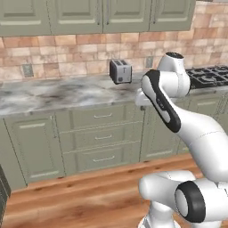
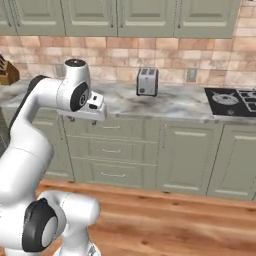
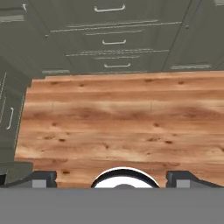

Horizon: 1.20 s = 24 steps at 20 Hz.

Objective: Navigate to the stove.

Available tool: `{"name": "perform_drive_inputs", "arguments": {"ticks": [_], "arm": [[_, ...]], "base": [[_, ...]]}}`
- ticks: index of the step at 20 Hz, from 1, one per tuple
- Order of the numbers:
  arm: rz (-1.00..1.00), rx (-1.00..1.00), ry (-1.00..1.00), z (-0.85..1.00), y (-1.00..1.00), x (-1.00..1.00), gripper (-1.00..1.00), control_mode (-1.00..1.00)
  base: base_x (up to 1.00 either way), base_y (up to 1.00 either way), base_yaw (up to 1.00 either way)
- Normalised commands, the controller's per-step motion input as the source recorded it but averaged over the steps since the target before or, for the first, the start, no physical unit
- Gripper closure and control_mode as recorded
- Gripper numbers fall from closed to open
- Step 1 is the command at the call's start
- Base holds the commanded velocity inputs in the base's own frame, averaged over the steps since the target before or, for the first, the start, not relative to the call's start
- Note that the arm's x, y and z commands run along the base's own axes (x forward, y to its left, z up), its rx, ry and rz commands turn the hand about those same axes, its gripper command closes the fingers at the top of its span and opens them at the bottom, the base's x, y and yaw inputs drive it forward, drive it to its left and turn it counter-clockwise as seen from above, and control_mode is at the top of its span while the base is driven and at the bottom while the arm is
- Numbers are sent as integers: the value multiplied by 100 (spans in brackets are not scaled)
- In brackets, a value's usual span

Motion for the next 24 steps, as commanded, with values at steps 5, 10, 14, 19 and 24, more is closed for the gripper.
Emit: {"name": "perform_drive_inputs", "arguments": {"ticks": [5, 10, 14, 19, 24], "arm": [[0, 0, 0, 0, 0, 0, -100, 100], [0, 0, 0, 0, 0, 0, -100, 100], [0, 0, 0, 0, 0, 0, -100, 100], [0, 0, 0, 0, 0, 0, -100, 100], [0, 0, 0, 0, 0, 0, -100, 100]], "base": [[100, 0, -18], [99, -12, -9], [50, -92, 0], [6, -100, 0], [6, -100, 0]]}}
